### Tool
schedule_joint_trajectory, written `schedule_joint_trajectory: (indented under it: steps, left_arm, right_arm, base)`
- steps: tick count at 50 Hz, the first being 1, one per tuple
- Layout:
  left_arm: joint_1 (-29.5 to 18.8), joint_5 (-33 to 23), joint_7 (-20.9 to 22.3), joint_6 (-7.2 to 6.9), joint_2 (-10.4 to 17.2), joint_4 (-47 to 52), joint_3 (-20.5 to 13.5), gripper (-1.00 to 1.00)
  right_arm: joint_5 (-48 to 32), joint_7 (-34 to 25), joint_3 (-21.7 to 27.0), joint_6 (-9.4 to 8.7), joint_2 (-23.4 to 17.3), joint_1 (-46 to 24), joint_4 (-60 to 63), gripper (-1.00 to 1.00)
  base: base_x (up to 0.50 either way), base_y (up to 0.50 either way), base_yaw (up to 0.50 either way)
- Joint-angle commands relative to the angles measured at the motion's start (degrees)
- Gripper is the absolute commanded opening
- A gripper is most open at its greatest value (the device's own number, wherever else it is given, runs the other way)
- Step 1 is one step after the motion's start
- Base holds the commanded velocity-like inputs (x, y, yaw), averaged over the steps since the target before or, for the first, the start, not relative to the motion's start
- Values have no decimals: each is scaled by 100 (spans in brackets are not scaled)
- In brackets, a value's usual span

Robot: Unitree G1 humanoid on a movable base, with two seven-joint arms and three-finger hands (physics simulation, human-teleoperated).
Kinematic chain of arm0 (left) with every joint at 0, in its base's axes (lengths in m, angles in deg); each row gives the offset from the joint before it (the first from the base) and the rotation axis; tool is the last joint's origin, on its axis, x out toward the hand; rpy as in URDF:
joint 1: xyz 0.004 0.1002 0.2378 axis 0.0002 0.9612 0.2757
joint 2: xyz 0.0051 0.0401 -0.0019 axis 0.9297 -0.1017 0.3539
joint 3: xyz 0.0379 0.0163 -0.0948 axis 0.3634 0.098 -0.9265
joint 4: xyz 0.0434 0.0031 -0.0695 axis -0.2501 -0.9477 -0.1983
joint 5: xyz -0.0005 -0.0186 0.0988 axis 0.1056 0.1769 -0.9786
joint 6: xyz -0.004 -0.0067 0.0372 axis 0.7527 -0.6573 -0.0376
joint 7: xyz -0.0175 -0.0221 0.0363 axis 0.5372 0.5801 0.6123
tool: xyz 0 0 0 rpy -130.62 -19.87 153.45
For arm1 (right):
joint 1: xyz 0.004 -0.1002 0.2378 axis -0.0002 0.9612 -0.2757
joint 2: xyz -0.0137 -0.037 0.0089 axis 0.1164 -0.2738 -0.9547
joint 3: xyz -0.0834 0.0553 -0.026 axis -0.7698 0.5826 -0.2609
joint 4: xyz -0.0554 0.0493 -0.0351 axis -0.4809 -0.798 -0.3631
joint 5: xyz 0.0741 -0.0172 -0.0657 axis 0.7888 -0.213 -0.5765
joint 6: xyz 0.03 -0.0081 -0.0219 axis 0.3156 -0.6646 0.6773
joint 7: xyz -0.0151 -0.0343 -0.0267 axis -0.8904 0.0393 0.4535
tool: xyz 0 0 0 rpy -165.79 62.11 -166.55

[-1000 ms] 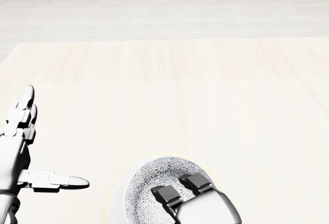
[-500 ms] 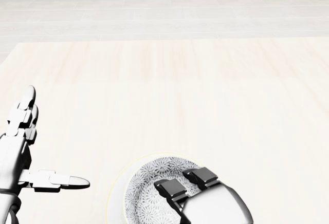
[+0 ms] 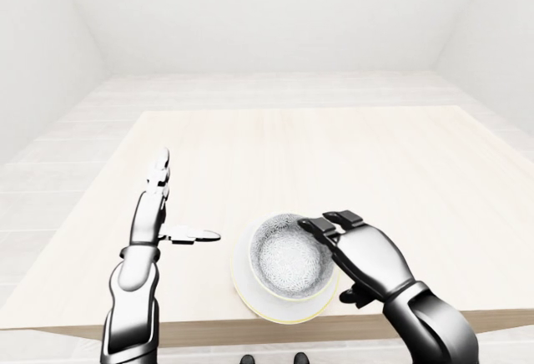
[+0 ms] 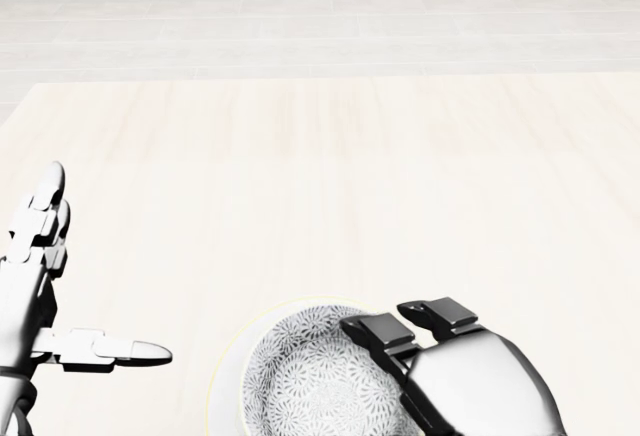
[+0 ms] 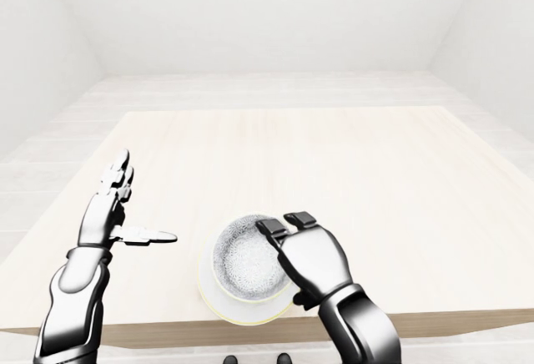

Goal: Put the bowl on the plate.

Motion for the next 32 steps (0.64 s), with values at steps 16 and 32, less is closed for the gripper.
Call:
schedule_joint_trajectory:
  steps: [16, 32]
  left_arm:
    - [35, -4, 58, 0, 14, 176, -90, 100]
    - [33, 15, 112, 0, 47, 257, -170, 100]
  right_arm:
    - [1214, -202, 1831, 0, 509, -669, 164, 85]
    - [1184, -202, 2172, 0, 552, -928, -303, 100]
  base:
    - [0, 0, 0]
    - [0, 0, 0]
